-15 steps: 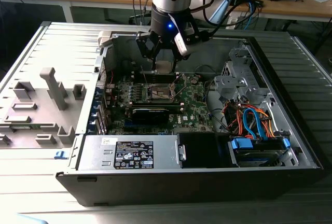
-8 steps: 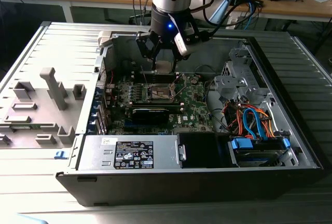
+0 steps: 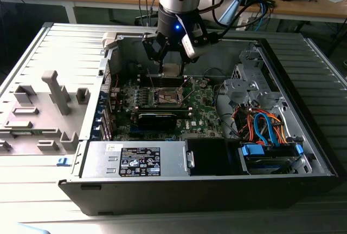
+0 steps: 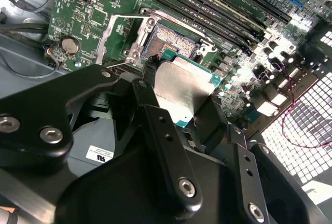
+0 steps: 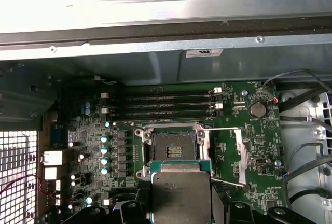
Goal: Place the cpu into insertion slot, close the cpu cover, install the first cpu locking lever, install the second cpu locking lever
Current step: 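Place the cpu into insertion slot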
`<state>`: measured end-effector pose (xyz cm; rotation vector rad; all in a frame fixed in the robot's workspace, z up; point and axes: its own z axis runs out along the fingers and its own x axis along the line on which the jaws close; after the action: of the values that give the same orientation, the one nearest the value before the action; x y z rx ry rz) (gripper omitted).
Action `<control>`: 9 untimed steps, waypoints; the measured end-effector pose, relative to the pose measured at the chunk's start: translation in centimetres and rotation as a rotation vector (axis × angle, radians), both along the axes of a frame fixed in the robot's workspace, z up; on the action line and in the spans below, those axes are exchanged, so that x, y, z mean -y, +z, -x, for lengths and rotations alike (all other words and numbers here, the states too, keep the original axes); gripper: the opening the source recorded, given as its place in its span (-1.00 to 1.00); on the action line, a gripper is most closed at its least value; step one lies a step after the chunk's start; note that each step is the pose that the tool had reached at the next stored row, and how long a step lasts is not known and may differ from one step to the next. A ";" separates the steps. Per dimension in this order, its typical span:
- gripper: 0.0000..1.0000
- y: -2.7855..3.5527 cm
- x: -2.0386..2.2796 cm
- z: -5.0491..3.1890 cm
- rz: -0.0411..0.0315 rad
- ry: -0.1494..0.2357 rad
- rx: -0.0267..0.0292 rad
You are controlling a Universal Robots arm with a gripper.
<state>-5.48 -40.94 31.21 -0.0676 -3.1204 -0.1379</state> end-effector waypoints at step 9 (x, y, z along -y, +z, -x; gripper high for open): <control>0.09 0.00 0.00 0.00 0.0000 -0.008 0.0000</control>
<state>-5.48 -40.94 31.21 -0.0801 -3.1205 -0.1380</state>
